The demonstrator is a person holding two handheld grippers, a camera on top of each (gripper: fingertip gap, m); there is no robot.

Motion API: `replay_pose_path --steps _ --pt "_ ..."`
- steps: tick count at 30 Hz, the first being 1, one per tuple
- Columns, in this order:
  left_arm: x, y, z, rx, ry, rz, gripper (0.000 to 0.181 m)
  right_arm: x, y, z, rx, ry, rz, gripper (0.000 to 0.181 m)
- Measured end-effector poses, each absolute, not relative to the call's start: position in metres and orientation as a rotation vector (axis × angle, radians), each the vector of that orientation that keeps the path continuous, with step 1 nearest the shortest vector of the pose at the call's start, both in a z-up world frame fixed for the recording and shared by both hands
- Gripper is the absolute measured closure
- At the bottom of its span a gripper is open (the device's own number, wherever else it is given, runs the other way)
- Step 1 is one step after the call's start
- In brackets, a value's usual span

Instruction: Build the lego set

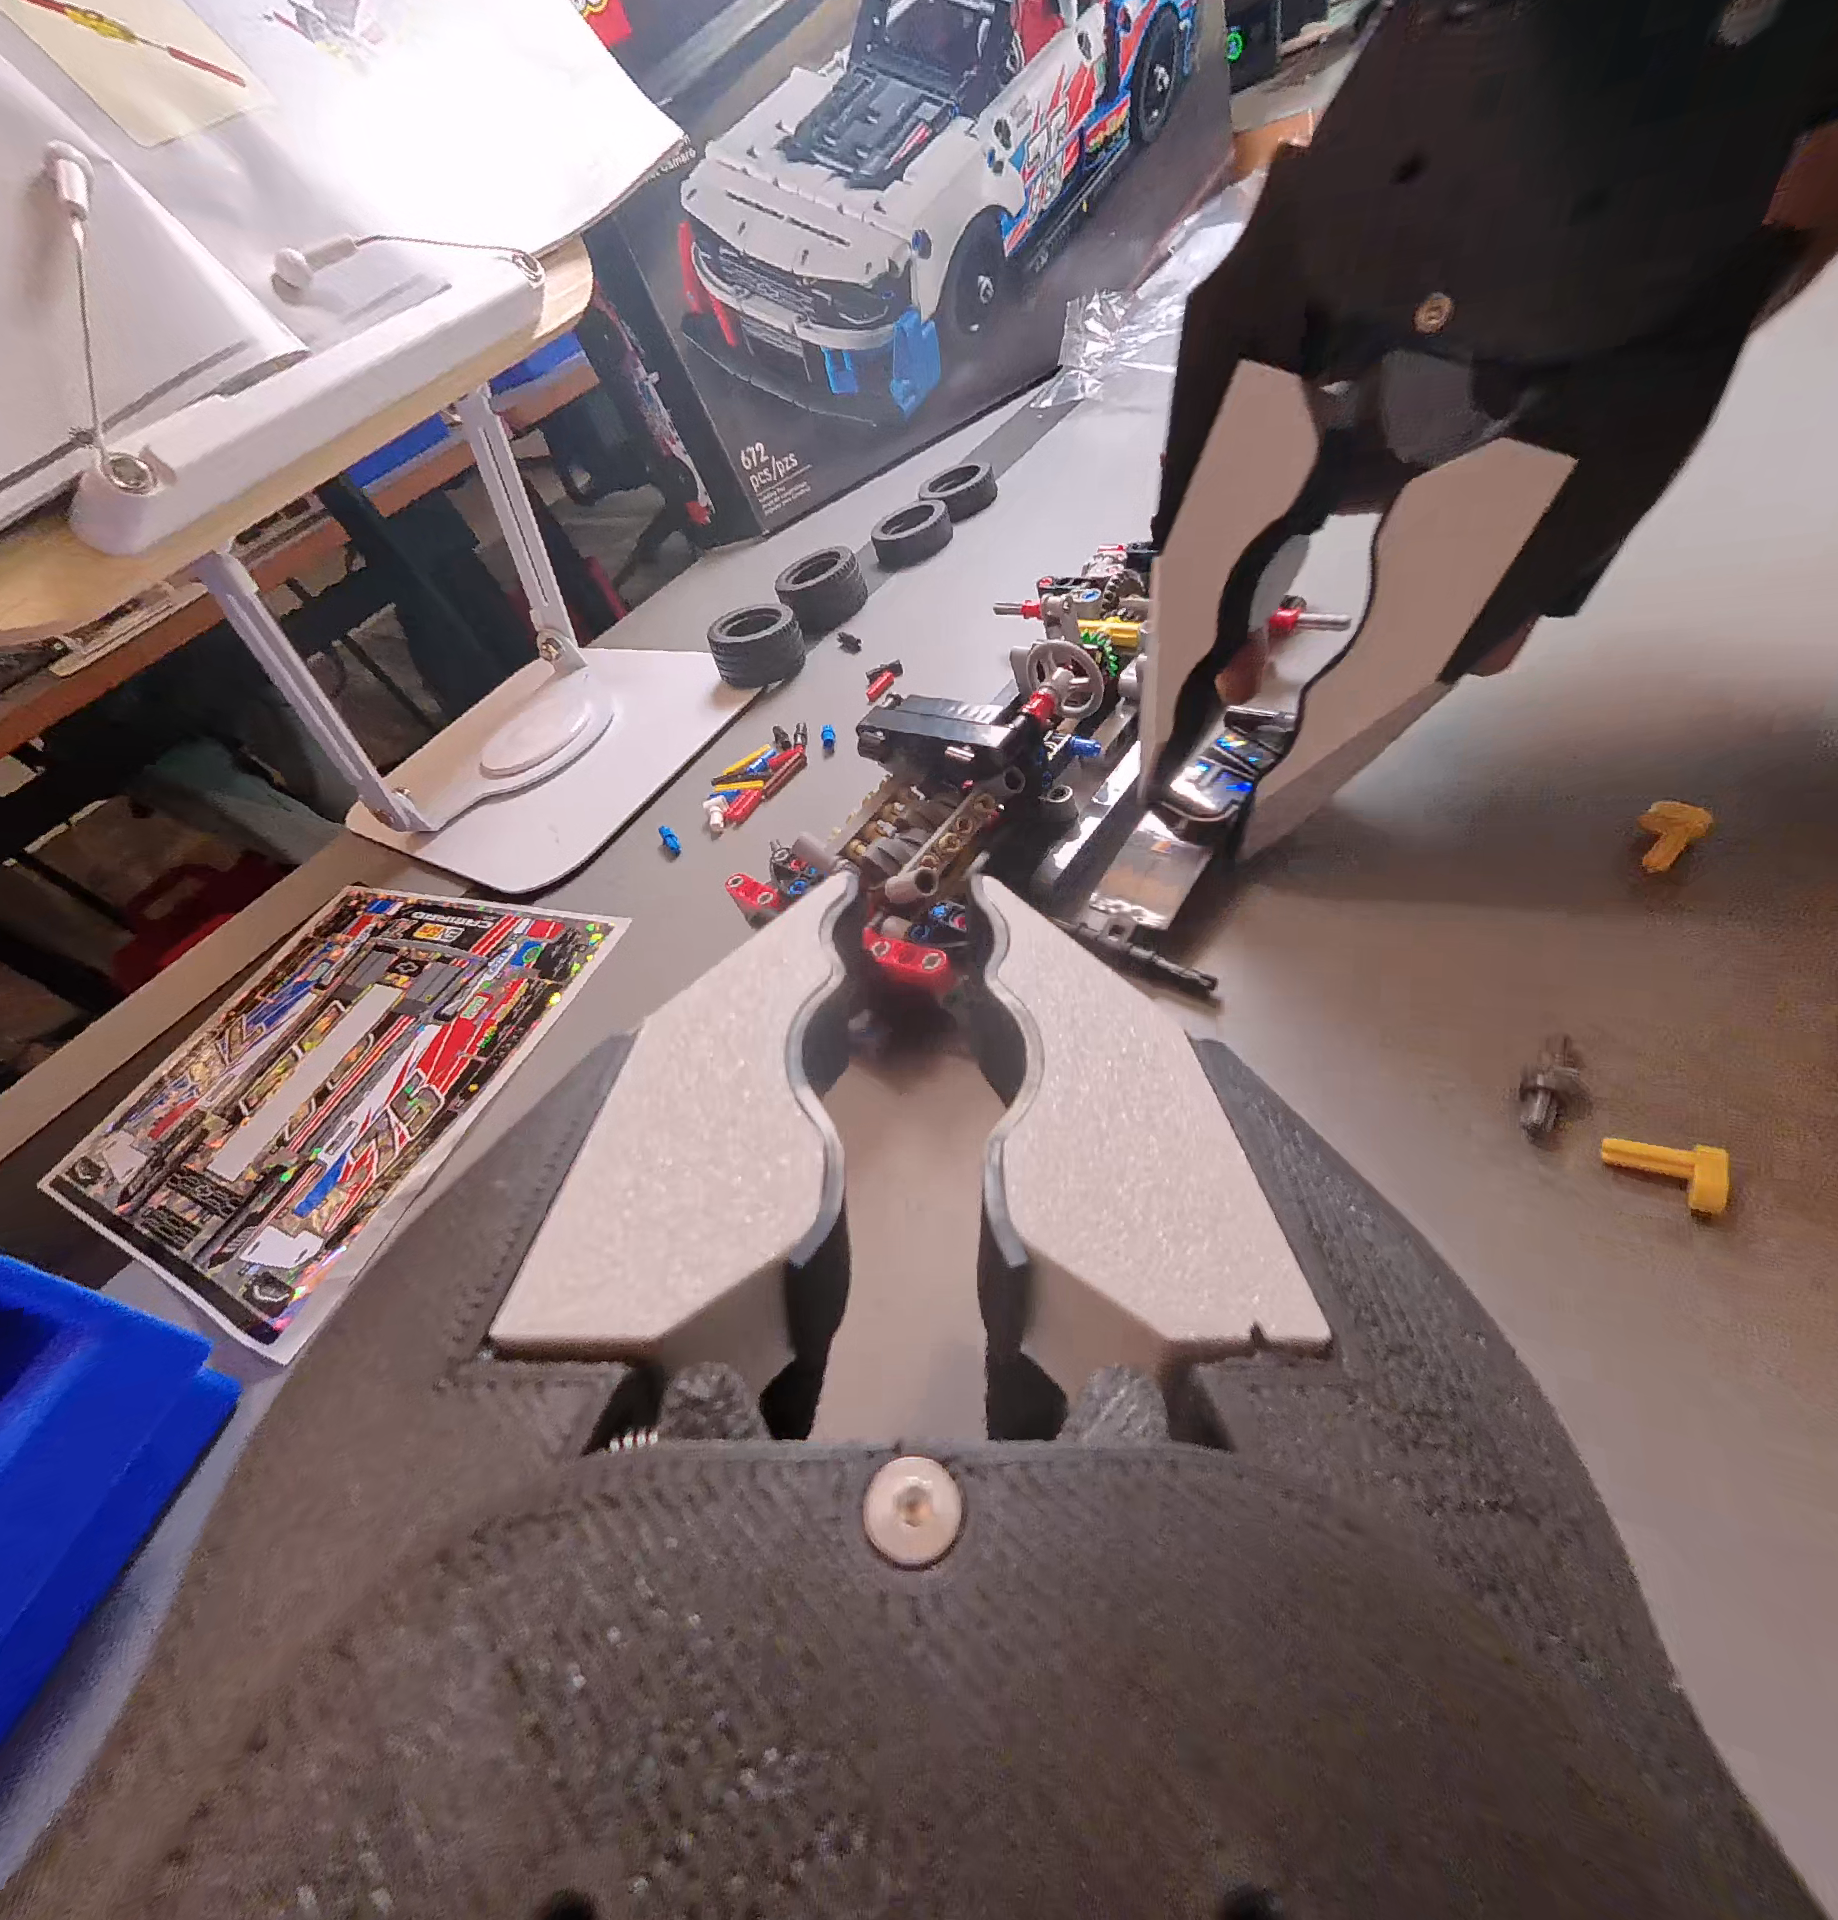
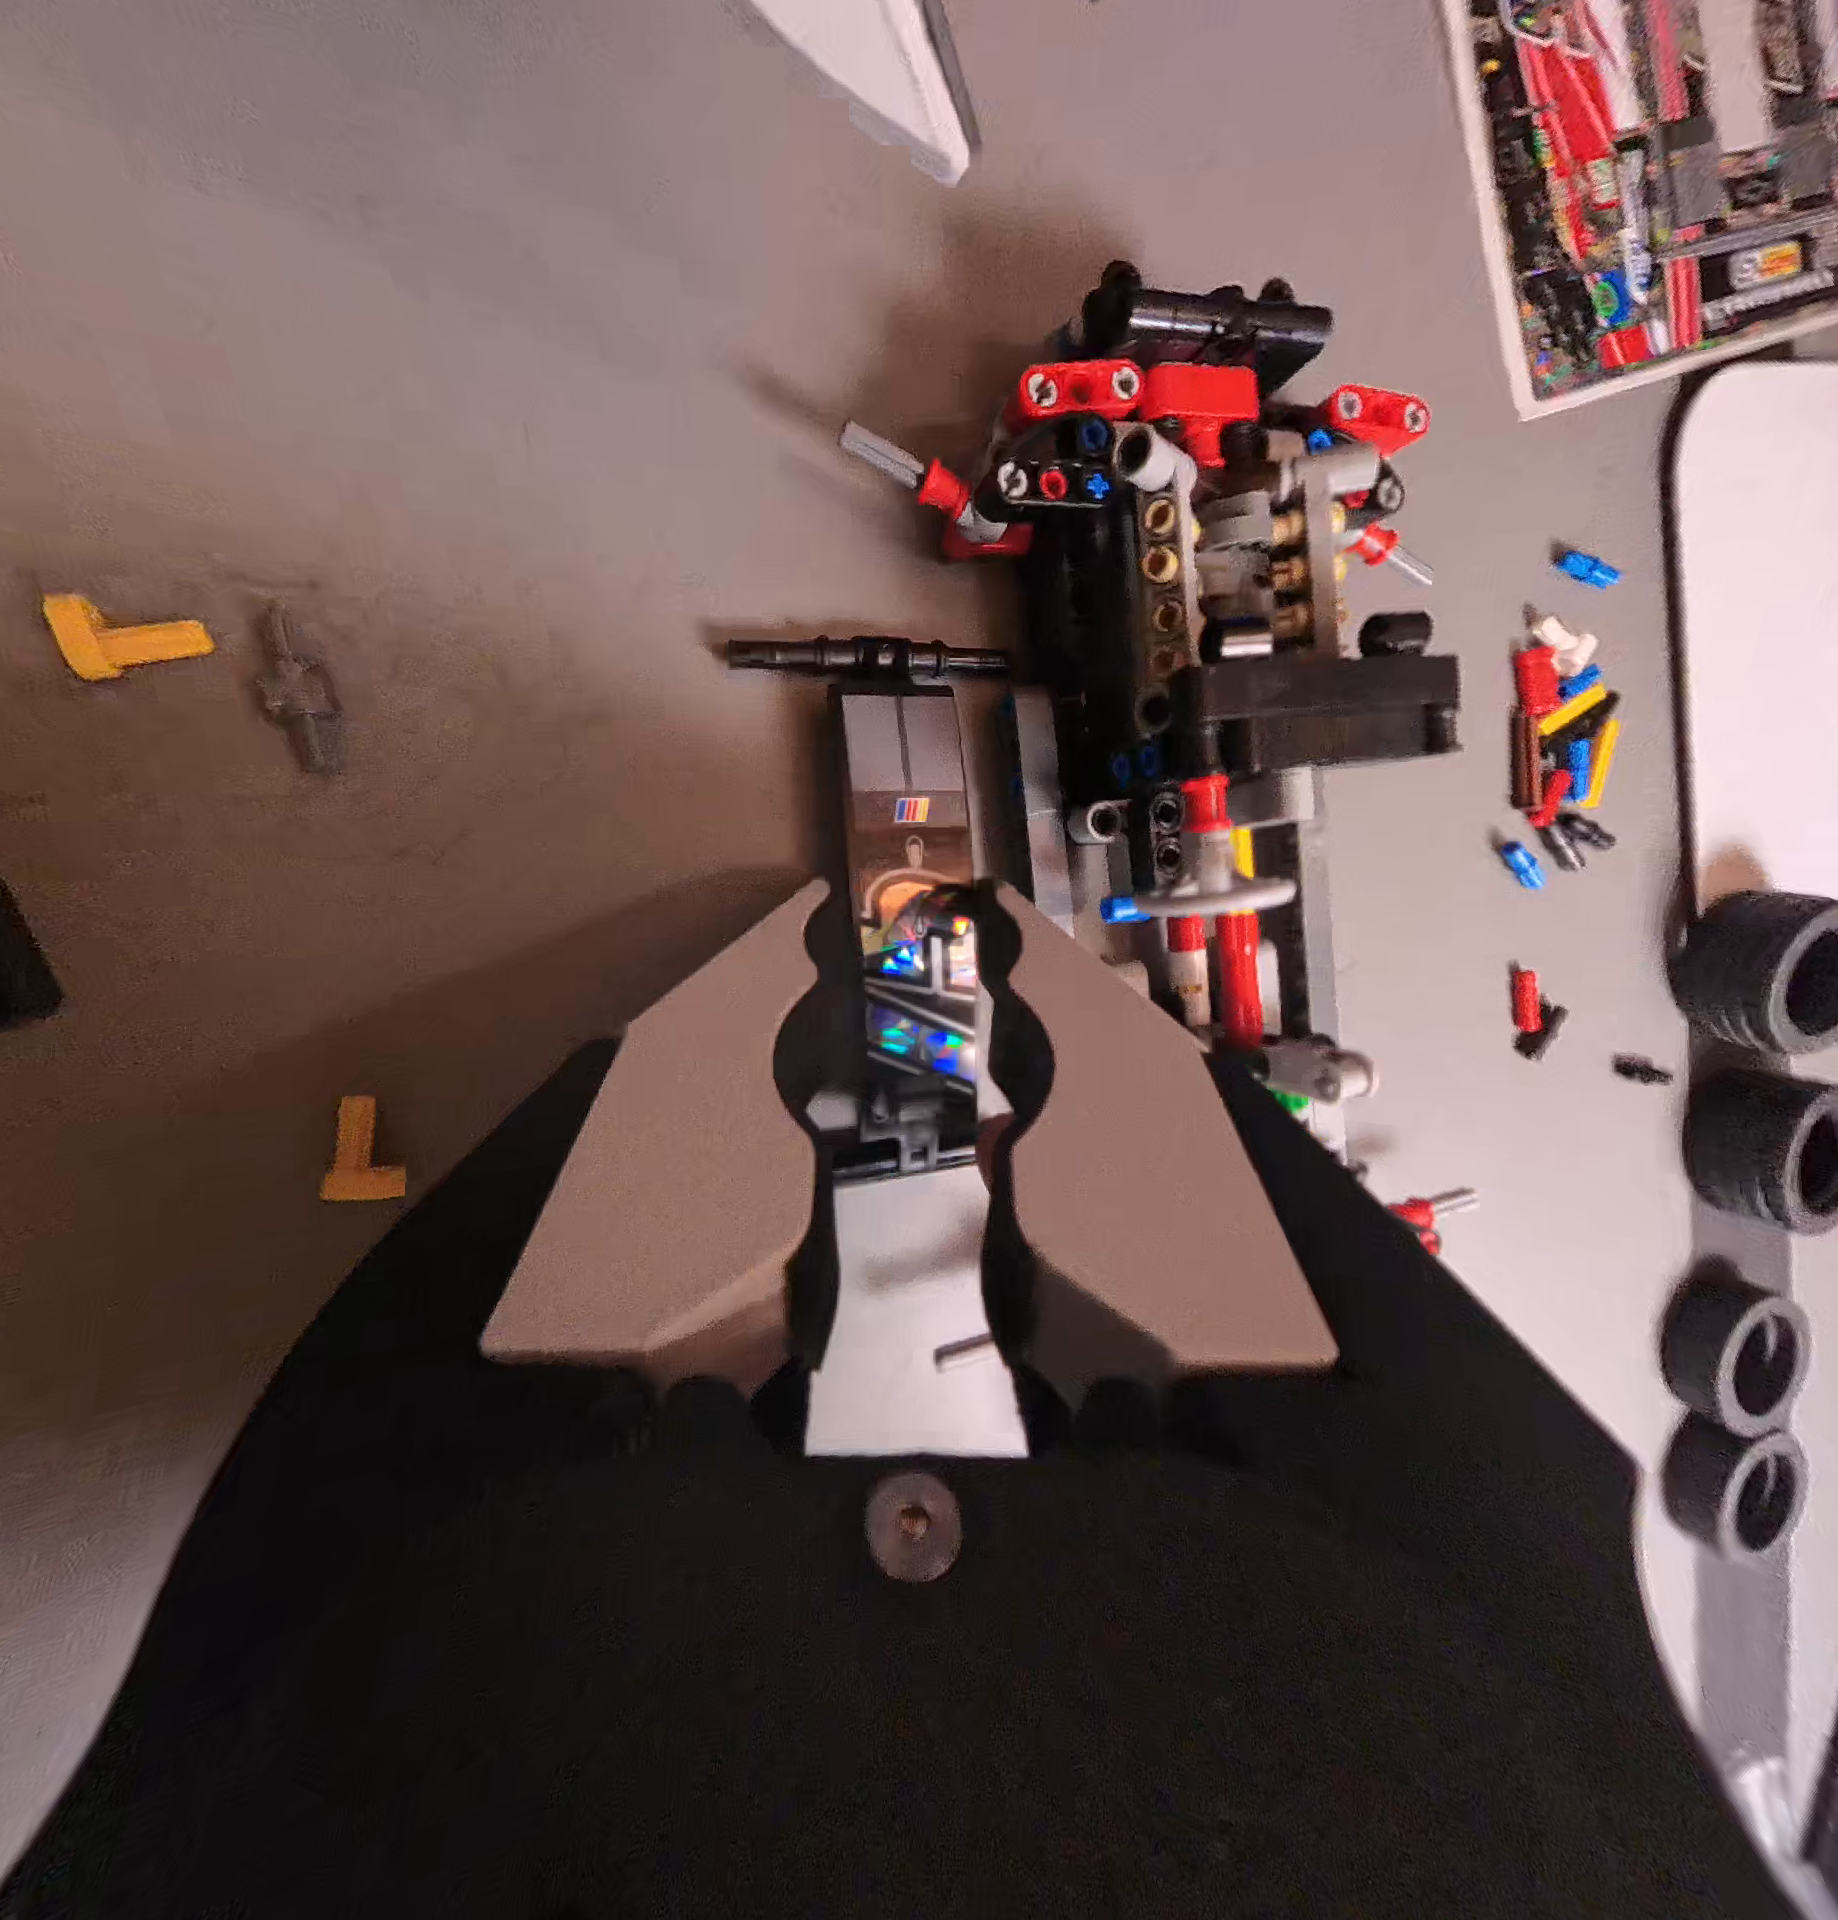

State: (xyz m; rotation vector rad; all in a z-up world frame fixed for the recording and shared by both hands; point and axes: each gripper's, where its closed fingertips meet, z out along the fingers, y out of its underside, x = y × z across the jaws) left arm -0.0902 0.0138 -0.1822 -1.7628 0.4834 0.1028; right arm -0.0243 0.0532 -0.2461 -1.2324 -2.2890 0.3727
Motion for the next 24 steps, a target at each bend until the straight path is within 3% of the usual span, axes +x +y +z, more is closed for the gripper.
replay_pose_path --steps 9,13,17,24 --pt "-0.057 0.007 -0.205 -1.829 0.687 -0.035 0.165 0.012 0.029 -0.247 -0.356 -2.752 0.171 0.16" --pt "-0.042 0.001 -0.215 -1.844 0.801 -0.042 0.167 0.015 0.028 -0.247 -0.211 -2.775 0.075 0.156" --pt "-0.037 -0.002 -0.222 -1.859 0.86 -0.017 0.167 0.015 0.028 -0.24 -0.359 -2.735 0.126 0.13" --pt "-0.028 -0.005 -0.237 -1.916 0.961 -0.02 0.164 0.025 0.024 -0.221 -0.783 -2.561 0.391 0.137"
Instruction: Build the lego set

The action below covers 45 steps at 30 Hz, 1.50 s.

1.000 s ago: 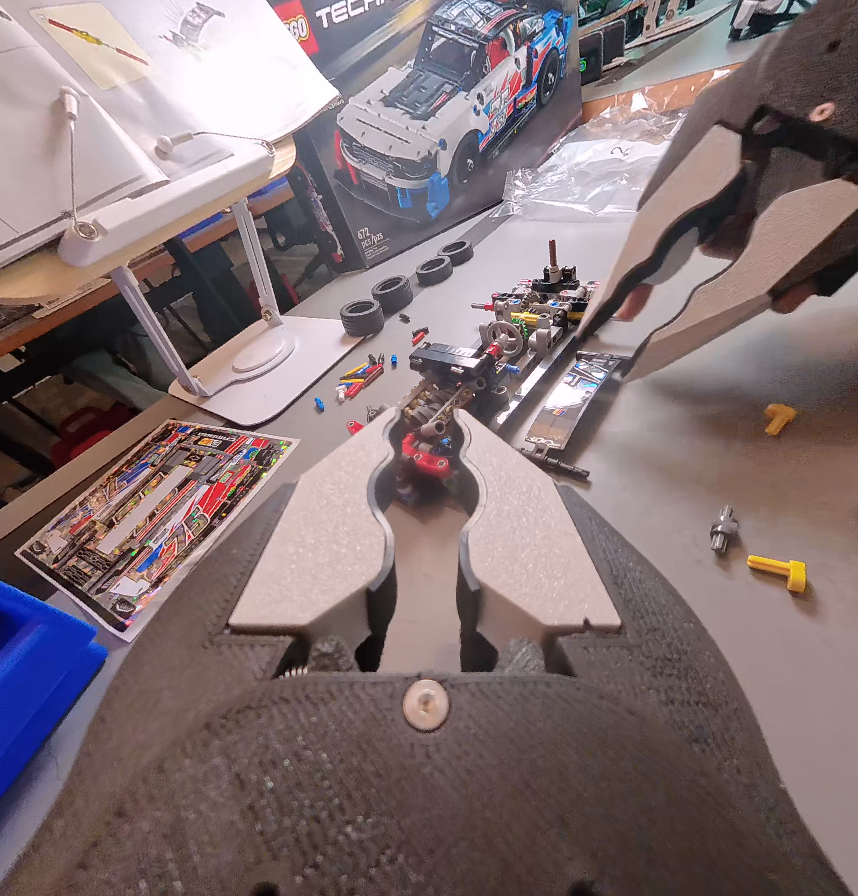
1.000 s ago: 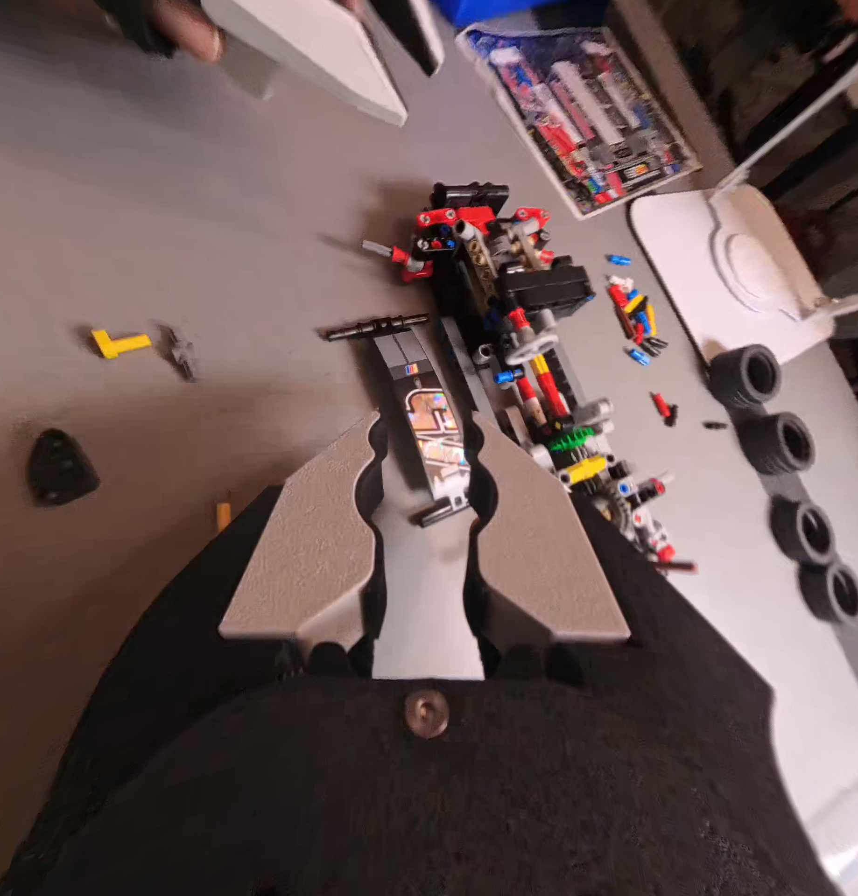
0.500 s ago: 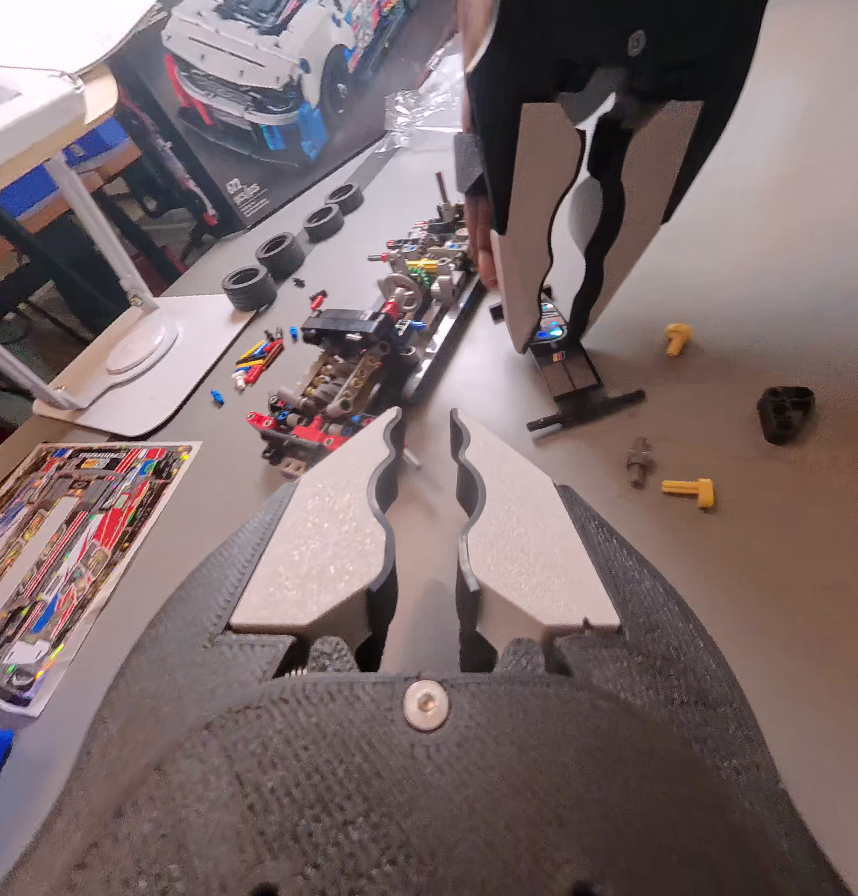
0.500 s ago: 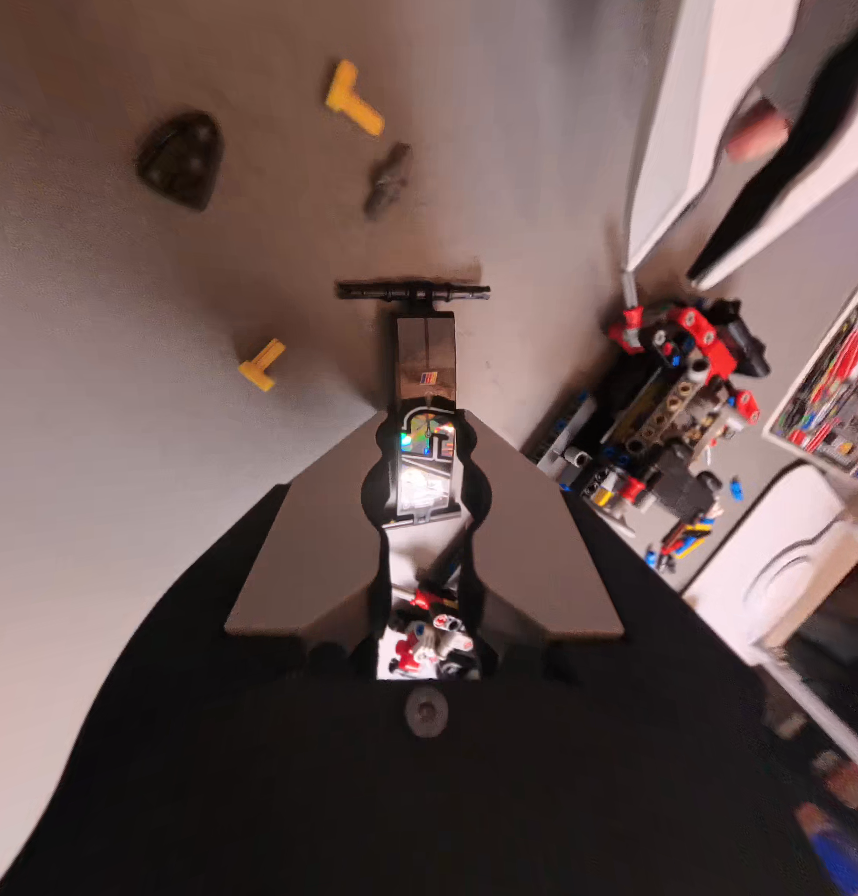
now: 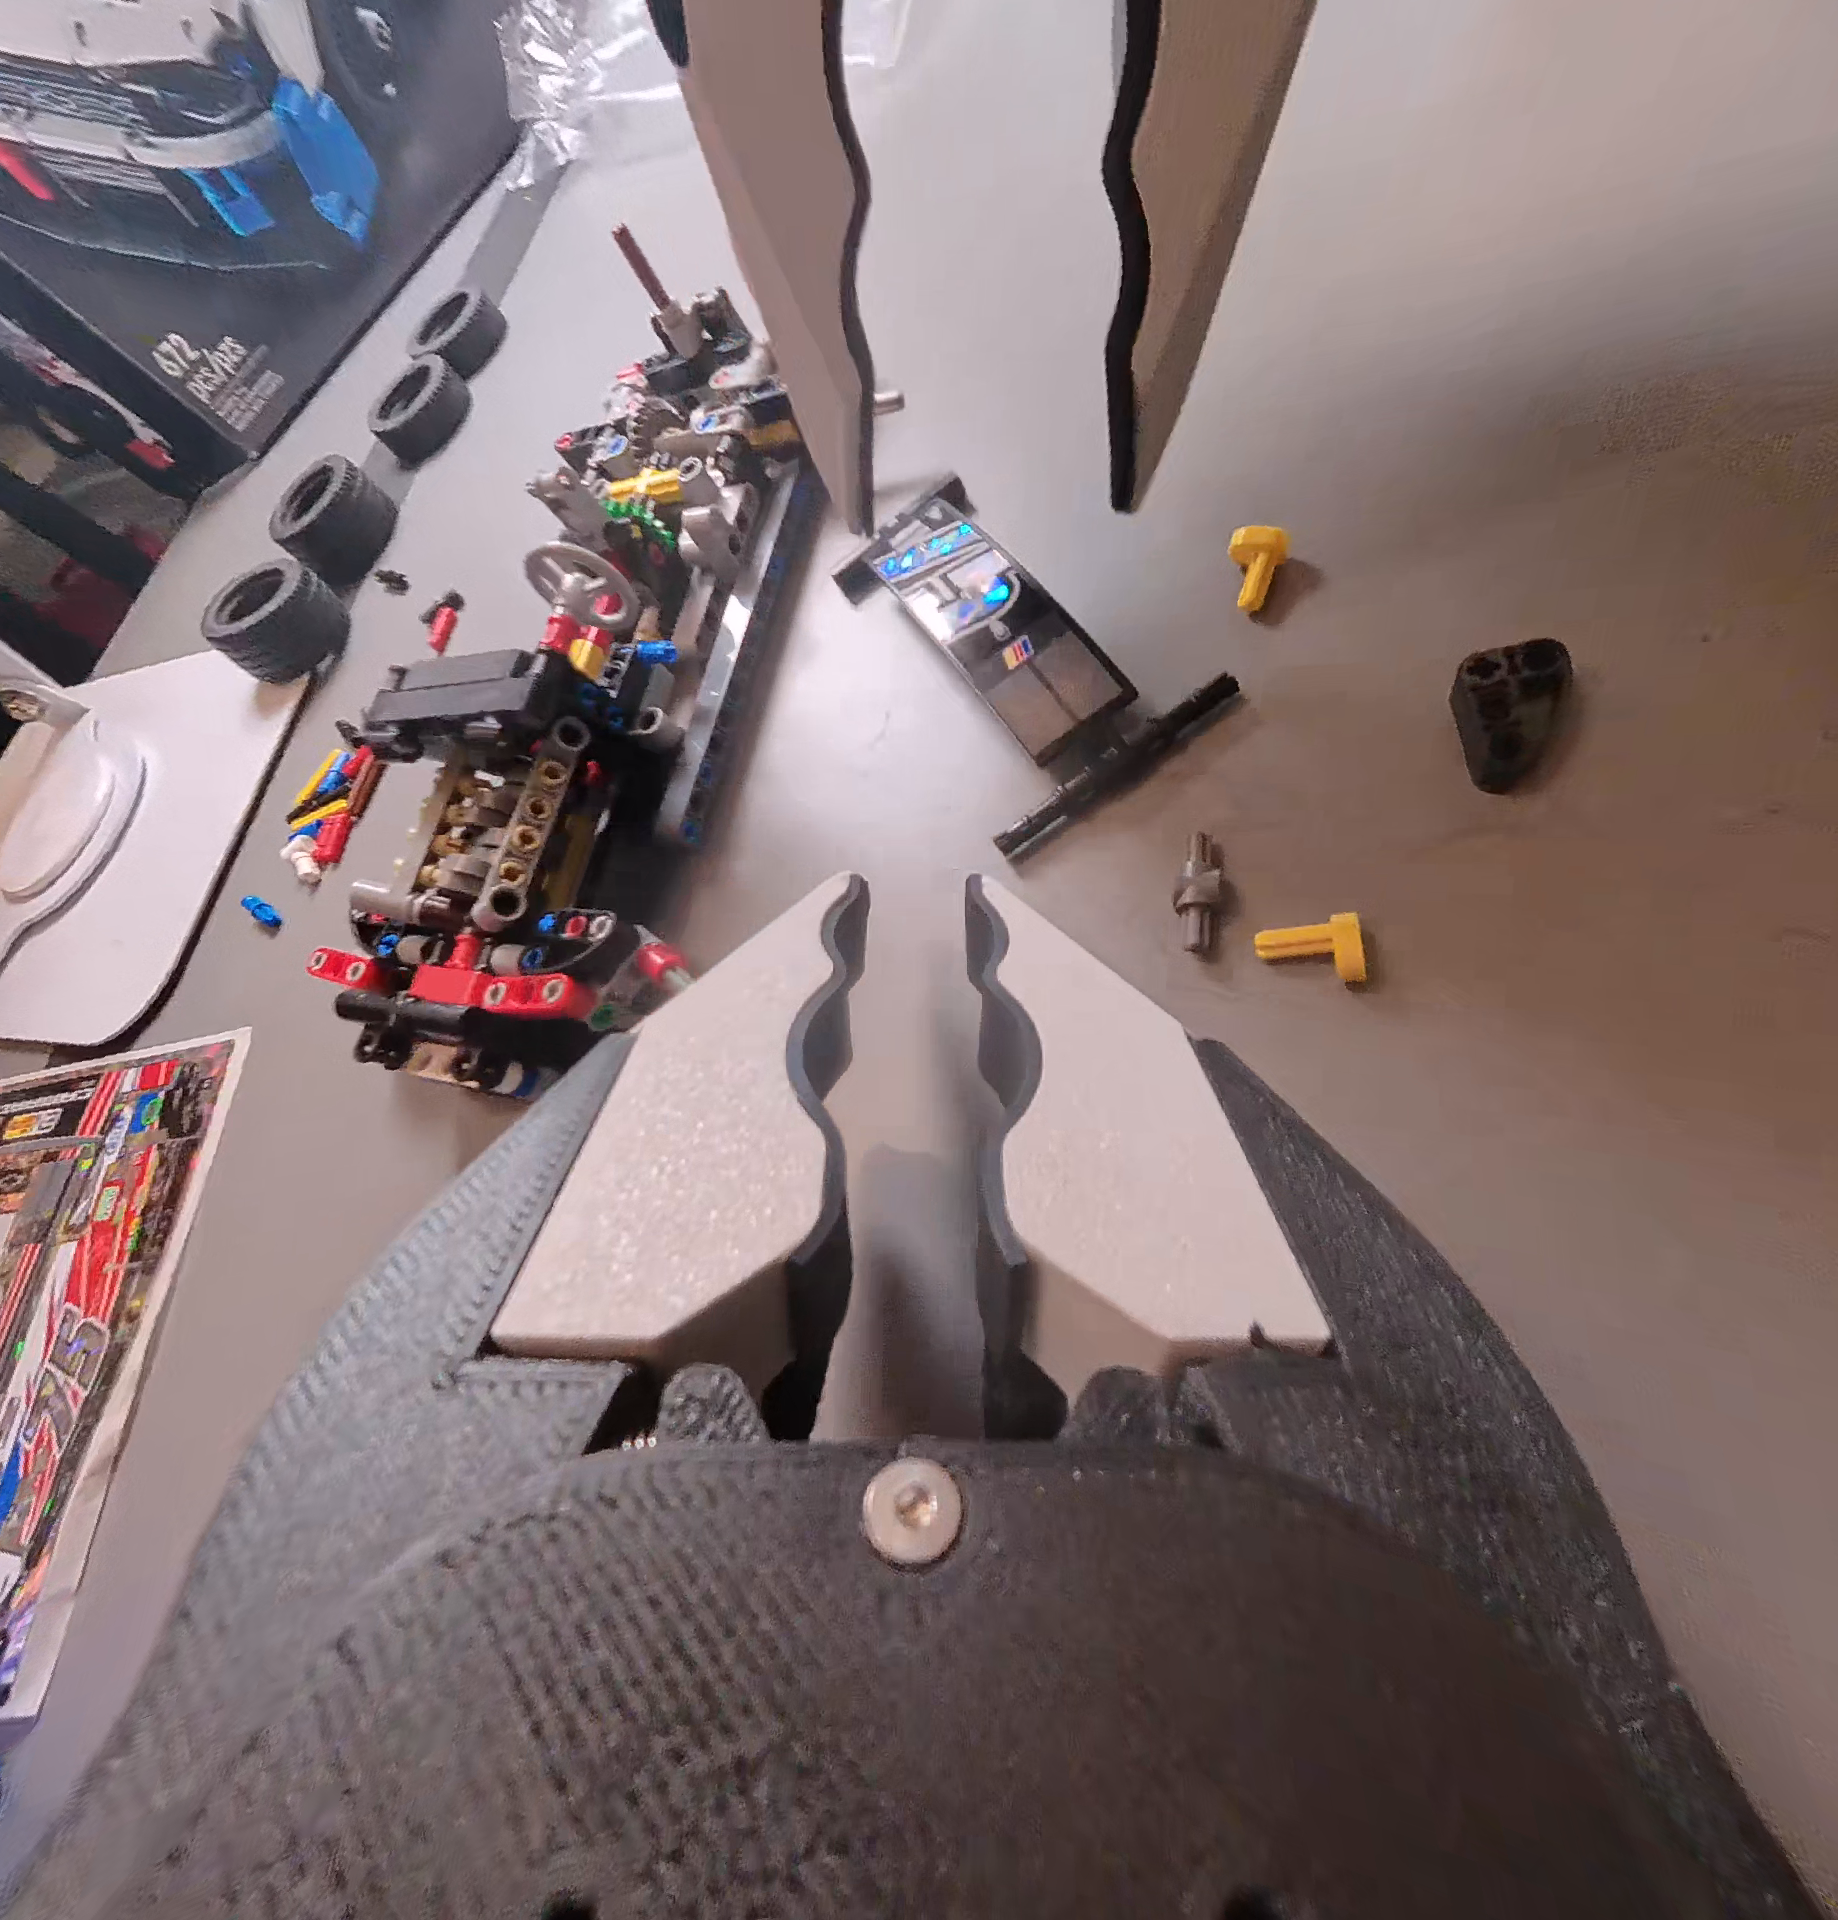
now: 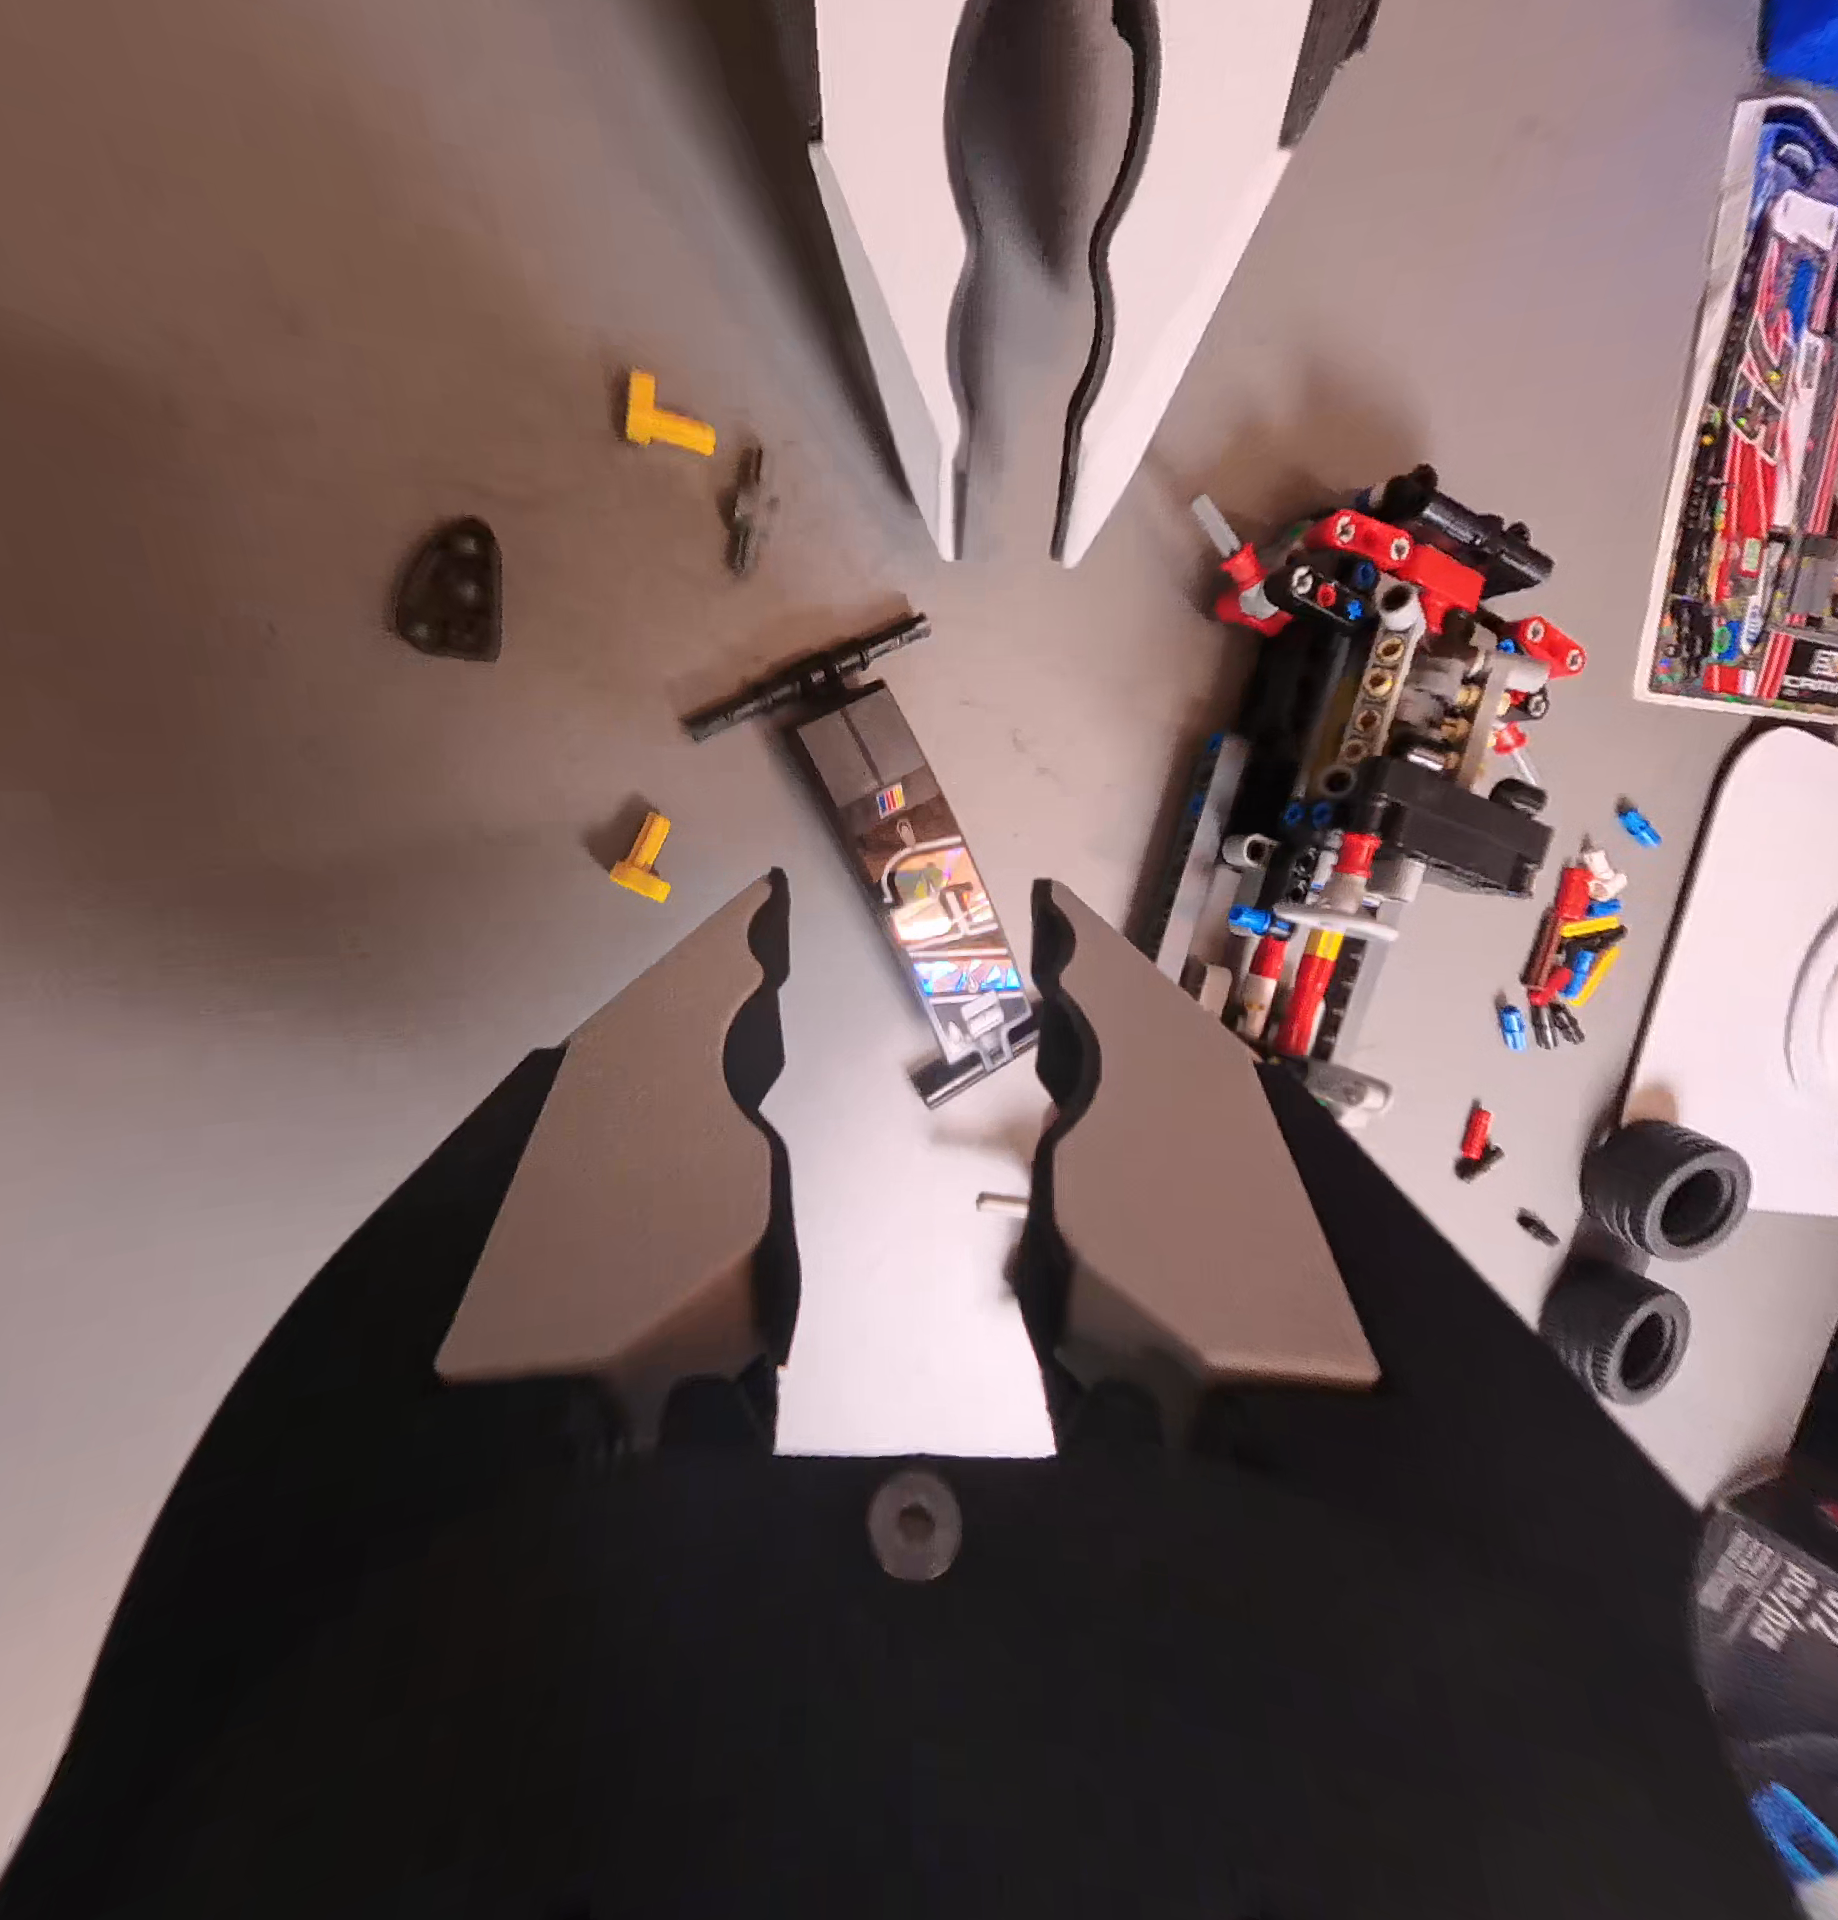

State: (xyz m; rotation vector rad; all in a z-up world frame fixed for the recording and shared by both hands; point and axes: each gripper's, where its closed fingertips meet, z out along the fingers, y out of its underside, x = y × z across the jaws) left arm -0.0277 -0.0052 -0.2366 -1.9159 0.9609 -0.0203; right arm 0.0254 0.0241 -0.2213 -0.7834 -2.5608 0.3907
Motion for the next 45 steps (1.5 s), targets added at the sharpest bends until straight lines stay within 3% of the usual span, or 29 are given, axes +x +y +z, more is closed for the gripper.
replay_pose_path --steps 6,14,22,26,33,39,45 --pt "-0.017 -0.005 -0.244 -1.995 0.993 -0.184 0.158 0.02 0.027 -0.24 -0.711 -2.714 0.241 0.138" --pt "-0.011 -0.017 -0.245 -1.992 1.044 -0.257 0.156 0.023 0.026 -0.251 -0.328 -2.943 0.001 0.159" --pt "-0.009 -0.025 -0.246 -1.992 1.06 -0.279 0.157 0.02 0.023 -0.25 0.005 -2.917 -0.141 0.159" --pt "-0.011 -0.027 -0.243 -1.991 1.038 -0.294 0.156 0.017 0.027 -0.243 -0.104 -2.882 -0.117 0.149" --pt "-0.022 -0.038 -0.241 -2.022 0.995 -0.37 0.16 0.009 0.01 -0.182 -0.763 -2.514 0.438 0.146" --pt "-0.015 -0.054 -0.245 -2.055 1.058 -0.449 0.161 0.043 -0.01 -0.194 -1.185 -2.154 0.744 0.145" --pt "0.001 -0.054 -0.241 -2.026 1.069 -0.484 0.163 0.065 -0.026 -0.205 -1.293 -1.937 0.925 0.148"
